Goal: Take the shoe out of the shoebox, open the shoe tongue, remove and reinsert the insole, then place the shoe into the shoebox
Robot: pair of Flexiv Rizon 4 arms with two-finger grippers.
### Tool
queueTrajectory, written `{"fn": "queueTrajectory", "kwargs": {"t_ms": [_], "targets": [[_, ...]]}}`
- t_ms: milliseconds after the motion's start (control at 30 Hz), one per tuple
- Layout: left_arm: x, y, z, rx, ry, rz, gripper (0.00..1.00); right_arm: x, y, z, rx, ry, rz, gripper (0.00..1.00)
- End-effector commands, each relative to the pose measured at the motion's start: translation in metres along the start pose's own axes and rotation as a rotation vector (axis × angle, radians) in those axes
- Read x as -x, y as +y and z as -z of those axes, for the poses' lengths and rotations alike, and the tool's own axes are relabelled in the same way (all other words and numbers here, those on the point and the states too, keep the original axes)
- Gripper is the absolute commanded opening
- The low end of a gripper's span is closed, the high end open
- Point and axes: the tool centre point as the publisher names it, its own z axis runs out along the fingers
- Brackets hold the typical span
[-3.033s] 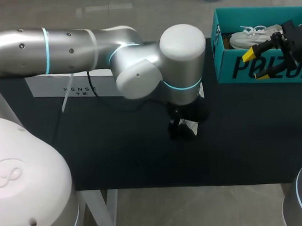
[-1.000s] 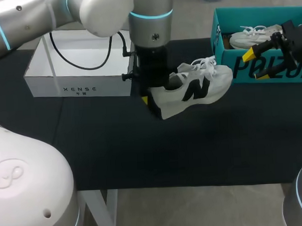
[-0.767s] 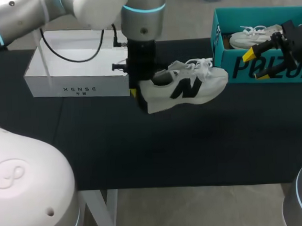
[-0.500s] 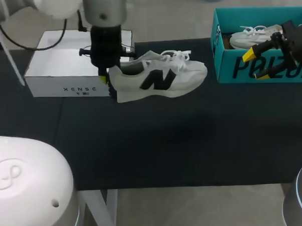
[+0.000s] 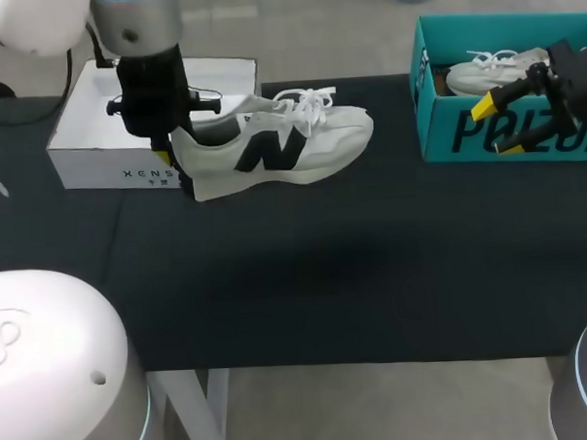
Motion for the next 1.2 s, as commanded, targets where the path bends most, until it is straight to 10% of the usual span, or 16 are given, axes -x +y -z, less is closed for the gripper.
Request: {"fn": "queueTrajectory", "kwargs": {"t_ms": [33, 333, 700, 1200], "targets": [[-0.011, 0.008, 0.001, 0.031, -0.018, -0.038, 0.0, 0.0, 0.001, -0.001, -0.003, -0.003, -0.001, 1.0], [-0.112, 0.078, 0.016, 0.118, 0.062, -0.094, 0.0, 0.0, 0.001, -0.001, -0.003, -0.003, -0.001, 1.0], [-0.192, 0.172, 0.025, 0.217, 0.123, -0.207, 0.0, 0.0, 0.001, -0.001, -0.003, -0.003, -0.001, 1.0], [-0.204, 0.196, 0.029, 0.22, 0.205, -0.165, 0.0, 0.0, 0.001, -0.001, -0.003, -0.003, -0.001, 1.0]]}}
